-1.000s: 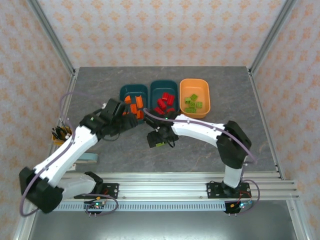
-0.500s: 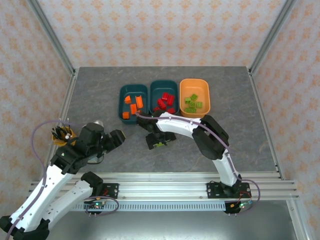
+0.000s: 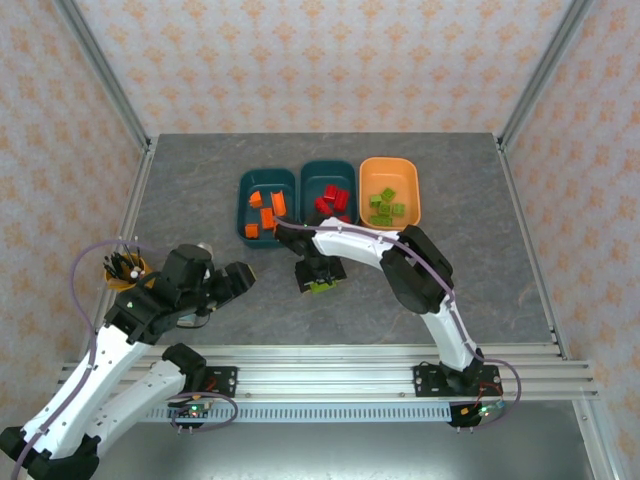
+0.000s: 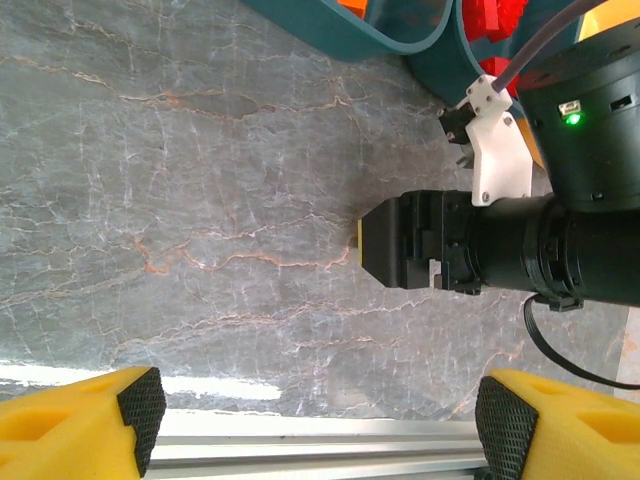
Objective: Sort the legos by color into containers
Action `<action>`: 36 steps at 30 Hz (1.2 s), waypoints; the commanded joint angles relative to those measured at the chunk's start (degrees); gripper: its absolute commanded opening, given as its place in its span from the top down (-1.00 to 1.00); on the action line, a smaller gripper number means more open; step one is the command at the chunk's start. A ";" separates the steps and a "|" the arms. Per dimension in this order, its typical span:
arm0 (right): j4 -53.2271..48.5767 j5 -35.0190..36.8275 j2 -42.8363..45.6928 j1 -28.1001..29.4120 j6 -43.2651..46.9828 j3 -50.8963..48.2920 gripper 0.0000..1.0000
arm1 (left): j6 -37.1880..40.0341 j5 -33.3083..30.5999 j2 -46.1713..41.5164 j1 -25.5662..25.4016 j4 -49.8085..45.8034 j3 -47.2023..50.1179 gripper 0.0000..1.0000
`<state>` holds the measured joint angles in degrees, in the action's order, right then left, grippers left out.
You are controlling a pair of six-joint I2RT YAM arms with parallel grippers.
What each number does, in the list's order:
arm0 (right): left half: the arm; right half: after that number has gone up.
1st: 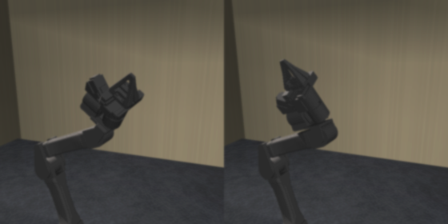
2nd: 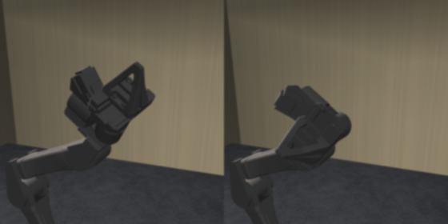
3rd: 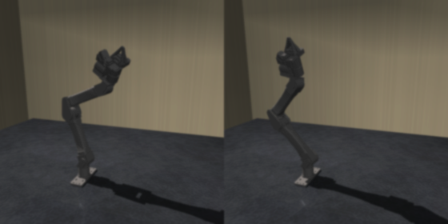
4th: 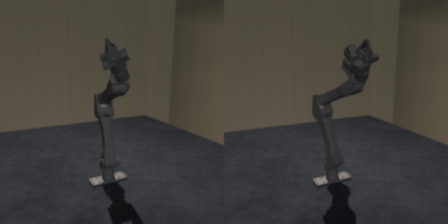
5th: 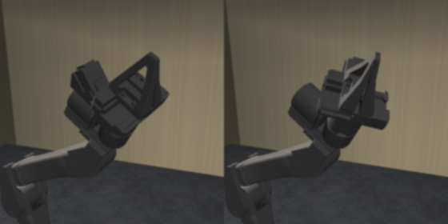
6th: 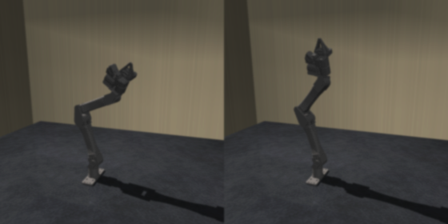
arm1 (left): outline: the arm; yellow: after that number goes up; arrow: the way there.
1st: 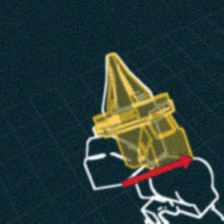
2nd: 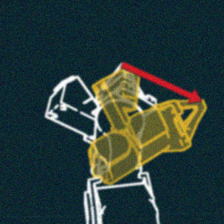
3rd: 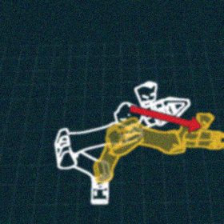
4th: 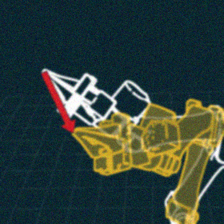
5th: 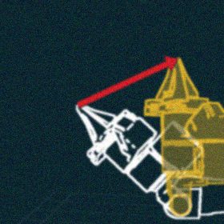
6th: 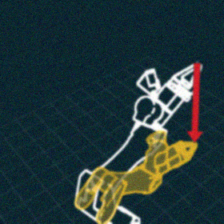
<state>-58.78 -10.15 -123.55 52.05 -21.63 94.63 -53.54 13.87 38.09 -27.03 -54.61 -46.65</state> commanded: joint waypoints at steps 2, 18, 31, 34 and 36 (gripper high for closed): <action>-0.50 -0.57 -1.38 -0.56 -1.08 -0.35 -0.39 | 1.29 1.55 0.45 -0.52 1.54 -0.15 -0.68; 0.94 4.98 10.71 -1.63 -4.49 -5.16 -0.15 | 1.96 3.05 4.10 -1.66 6.83 -1.34 -0.67; -1.07 7.30 17.07 -23.01 0.32 3.79 -0.12 | 3.02 5.40 25.47 -4.39 22.53 -15.01 -0.67; 0.89 6.91 11.73 -27.39 2.45 9.69 -0.12 | 3.62 5.36 31.44 -4.14 24.73 -19.75 -0.68; 1.60 7.53 7.26 -29.58 4.13 15.04 -0.12 | 3.82 5.23 35.38 -3.87 26.30 -22.99 -0.68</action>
<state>-58.30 -4.36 -111.26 23.97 -20.99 104.64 -51.51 18.70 70.46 -31.14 -33.26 -65.45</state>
